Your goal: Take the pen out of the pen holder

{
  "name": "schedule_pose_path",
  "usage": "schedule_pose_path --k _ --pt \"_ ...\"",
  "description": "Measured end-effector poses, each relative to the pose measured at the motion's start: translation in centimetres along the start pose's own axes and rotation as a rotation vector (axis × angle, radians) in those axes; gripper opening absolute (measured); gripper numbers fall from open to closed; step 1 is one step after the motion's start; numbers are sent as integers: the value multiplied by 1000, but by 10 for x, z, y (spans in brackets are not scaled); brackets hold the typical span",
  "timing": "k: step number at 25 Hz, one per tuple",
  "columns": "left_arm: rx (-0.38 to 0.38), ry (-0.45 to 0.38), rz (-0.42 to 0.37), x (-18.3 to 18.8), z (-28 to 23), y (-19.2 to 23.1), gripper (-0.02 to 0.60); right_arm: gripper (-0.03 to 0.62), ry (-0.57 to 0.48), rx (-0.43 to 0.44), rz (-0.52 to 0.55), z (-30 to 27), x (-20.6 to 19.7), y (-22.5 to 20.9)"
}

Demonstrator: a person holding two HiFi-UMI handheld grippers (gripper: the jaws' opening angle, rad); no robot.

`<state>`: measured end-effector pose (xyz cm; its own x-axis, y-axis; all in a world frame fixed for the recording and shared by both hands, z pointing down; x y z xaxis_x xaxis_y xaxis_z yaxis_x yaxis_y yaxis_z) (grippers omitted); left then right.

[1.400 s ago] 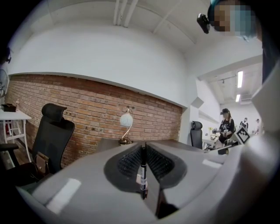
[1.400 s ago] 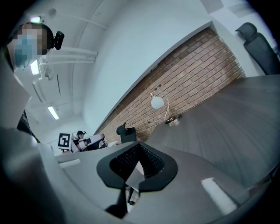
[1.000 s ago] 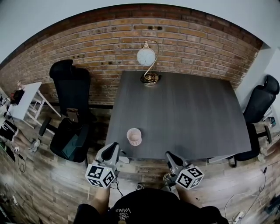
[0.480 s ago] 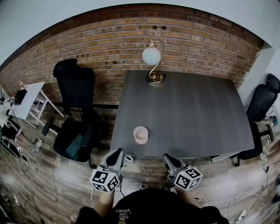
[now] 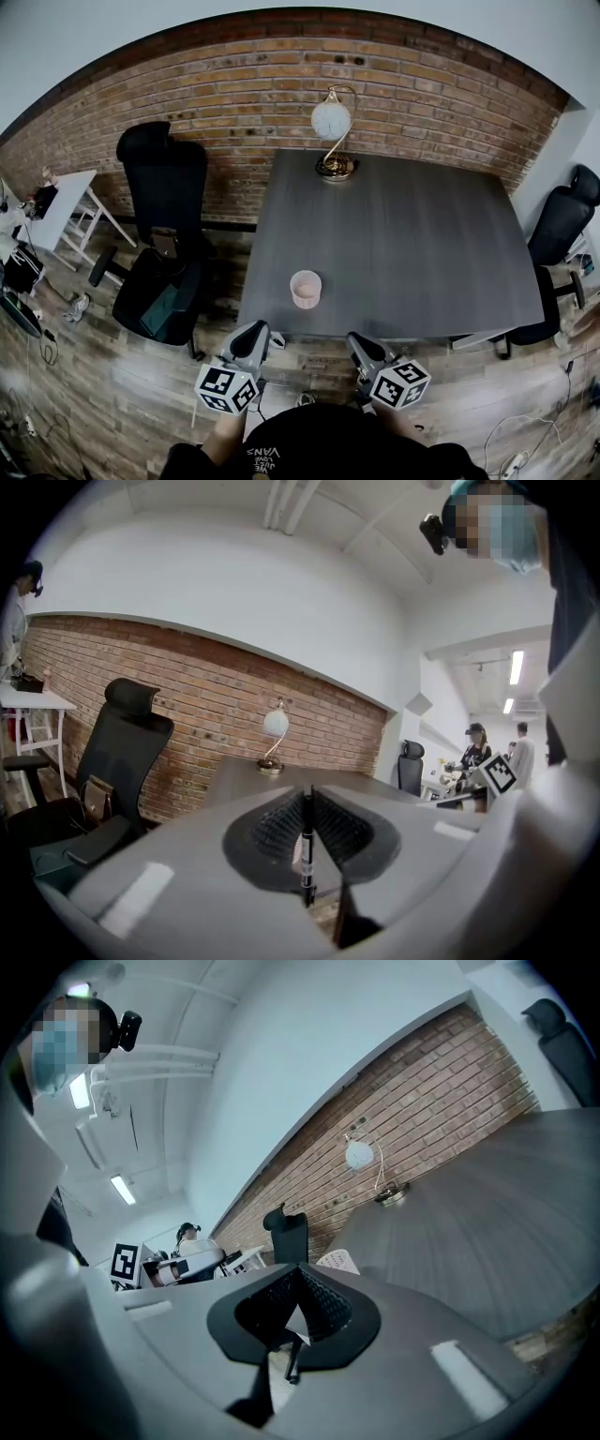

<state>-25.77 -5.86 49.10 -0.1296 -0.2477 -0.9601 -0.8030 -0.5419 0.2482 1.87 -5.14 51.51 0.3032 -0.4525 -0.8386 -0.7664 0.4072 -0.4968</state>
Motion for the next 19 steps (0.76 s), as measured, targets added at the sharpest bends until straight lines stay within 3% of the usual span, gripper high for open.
schedule_pose_path --k 19 --pt "-8 8 -3 -1 -3 -1 78 2 3 -9 10 2 2 -3"
Point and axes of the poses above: the fingertips, and each gripper's own axes: z backward along the fingers, y to its left, x out of its top, the point moved 7 cm from there along z, backward along the fingers, and after that the axes turned 6 degrees about -x, right-handed, at the moved point
